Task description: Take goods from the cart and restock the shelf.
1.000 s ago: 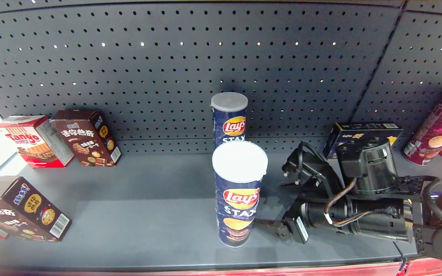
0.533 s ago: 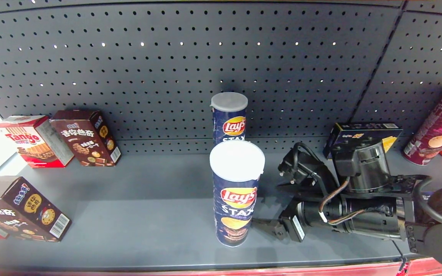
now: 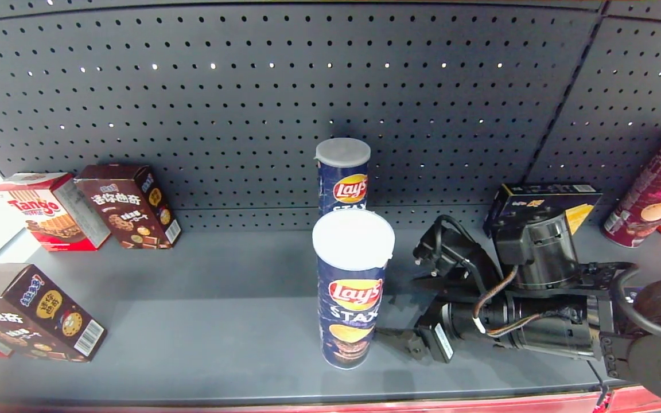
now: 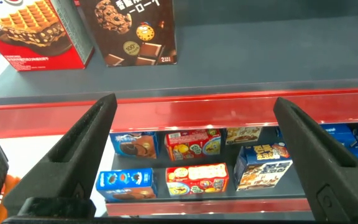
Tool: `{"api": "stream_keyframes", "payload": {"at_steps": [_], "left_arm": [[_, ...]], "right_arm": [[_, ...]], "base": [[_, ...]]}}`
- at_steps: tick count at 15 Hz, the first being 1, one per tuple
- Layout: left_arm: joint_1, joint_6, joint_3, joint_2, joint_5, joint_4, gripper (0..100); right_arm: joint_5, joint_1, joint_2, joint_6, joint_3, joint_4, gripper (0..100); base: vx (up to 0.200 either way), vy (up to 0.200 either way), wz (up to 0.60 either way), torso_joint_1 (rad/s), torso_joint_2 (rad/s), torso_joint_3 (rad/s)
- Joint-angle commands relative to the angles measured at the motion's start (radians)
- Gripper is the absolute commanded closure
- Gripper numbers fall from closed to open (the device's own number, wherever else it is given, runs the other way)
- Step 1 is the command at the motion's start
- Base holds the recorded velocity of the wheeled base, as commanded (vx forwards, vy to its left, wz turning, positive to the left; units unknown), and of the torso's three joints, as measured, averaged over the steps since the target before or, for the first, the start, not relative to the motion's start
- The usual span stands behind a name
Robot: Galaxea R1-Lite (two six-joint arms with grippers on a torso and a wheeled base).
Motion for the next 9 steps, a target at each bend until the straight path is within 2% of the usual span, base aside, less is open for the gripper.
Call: {"api": "stream_keyframes", "payload": {"at_steps": [1, 3, 6, 9], "left_arm": [[0.0, 0.0, 0.0, 0.001, 0.0, 0.0, 0], [0.0, 0.0, 0.0, 0.001, 0.0, 0.0, 0], [0.0, 0.0, 0.0, 0.001, 0.0, 0.0, 0], [0.0, 0.0, 0.0, 0.001, 0.0, 0.0, 0]], "right_arm": [[0.001, 0.0, -0.005, 0.001, 0.003, -0.001, 0], [-0.001, -0.011, -0.034, 0.005, 0.007, -0.002, 0], [-0.004, -0.072, -0.148, 0.04, -0.002, -0.025, 0], [-0.035, -0.224, -0.378, 0.093, 0.037, -0.031, 0]], "base": [[0.0, 0.0, 0.0, 0.0, 0.0, 0.0], [0.0, 0.0, 0.0, 0.0, 0.0, 0.0], [0.0, 0.0, 0.0, 0.0, 0.0, 0.0], [0.0, 0.0, 0.0, 0.0, 0.0, 0.0]]}}
